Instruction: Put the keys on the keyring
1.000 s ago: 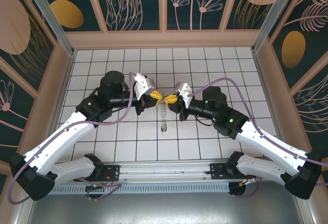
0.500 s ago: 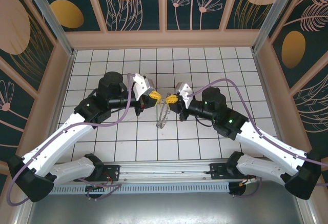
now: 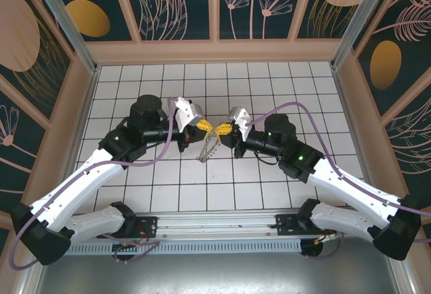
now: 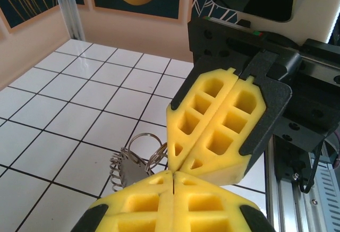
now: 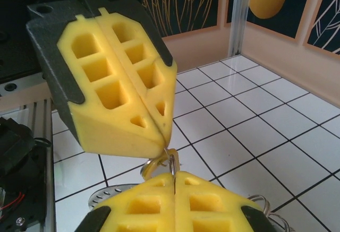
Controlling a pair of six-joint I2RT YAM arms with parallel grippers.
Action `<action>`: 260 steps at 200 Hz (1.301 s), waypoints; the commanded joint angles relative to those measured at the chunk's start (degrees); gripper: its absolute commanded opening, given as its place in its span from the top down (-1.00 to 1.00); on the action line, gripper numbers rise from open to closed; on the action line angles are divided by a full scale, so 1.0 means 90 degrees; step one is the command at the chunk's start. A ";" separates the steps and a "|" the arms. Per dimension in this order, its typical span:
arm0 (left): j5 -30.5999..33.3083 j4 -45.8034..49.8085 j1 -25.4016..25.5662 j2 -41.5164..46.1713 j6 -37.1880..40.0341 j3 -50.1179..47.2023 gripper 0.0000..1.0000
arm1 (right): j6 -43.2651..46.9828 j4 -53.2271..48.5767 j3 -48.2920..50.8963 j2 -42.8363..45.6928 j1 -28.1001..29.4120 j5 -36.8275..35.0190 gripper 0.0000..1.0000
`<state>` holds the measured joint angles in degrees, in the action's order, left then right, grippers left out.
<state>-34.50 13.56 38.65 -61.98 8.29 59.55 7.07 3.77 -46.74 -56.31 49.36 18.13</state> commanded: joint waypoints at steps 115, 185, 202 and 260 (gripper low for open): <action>0.0093 -0.0268 0.0024 0.0193 -0.0062 -0.0160 1.00 | -0.0121 0.0587 0.0115 0.0223 -0.0016 0.0468 1.00; 0.0213 -0.0208 0.0027 0.0276 0.0054 -0.0219 1.00 | -0.0201 0.0801 0.0146 0.0131 -0.0016 0.0527 1.00; 0.0234 -0.0179 0.0028 0.0246 0.0070 -0.0195 1.00 | -0.0211 0.0802 0.0145 0.0143 -0.0016 0.0534 1.00; 0.0304 -0.0145 0.0023 0.0294 0.0055 -0.0175 1.00 | -0.0210 0.0757 0.0164 0.0247 -0.0011 0.0573 1.00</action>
<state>-33.54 13.06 38.70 -60.10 8.32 58.28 5.58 6.63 -45.58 -55.96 49.21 20.95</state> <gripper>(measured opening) 0.047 0.059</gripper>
